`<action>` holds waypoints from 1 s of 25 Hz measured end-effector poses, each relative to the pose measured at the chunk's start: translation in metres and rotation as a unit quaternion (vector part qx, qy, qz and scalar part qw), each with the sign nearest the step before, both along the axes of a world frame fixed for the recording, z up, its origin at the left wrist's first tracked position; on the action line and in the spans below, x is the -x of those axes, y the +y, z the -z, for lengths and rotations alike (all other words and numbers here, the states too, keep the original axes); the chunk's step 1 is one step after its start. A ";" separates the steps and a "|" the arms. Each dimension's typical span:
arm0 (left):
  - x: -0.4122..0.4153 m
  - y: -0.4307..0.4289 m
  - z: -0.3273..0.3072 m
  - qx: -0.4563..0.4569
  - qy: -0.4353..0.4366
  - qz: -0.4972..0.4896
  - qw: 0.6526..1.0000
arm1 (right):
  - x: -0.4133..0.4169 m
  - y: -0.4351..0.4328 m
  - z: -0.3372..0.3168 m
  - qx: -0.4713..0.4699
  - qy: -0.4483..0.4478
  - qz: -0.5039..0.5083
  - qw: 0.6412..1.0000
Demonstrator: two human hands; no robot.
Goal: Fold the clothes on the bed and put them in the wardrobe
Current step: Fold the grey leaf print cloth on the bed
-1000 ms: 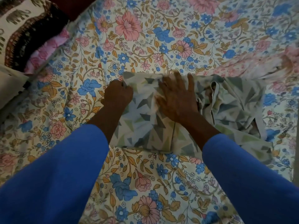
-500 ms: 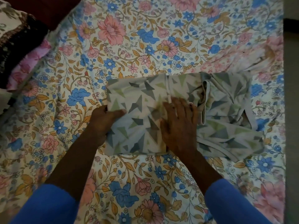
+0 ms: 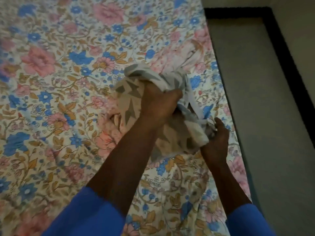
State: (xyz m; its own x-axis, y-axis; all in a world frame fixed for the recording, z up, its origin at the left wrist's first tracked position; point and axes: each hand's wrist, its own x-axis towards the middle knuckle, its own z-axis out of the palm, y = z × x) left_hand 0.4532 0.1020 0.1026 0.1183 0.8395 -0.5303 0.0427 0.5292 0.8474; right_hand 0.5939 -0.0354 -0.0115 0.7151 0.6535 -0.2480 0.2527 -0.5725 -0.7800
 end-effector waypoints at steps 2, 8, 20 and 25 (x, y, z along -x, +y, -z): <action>-0.047 0.002 0.023 0.032 0.012 0.059 0.998 | -0.018 0.000 -0.001 0.014 -0.001 -0.066 0.998; -0.045 -0.036 0.079 -0.142 0.283 0.237 0.918 | -0.055 0.024 -0.015 -0.014 0.364 0.129 0.922; -0.030 -0.041 0.110 -0.250 0.311 0.179 0.899 | -0.066 0.033 -0.037 -0.025 0.499 0.038 0.866; 0.011 -0.020 0.031 -0.155 0.119 0.142 0.970 | -0.034 0.022 -0.033 -0.037 0.316 -0.003 0.948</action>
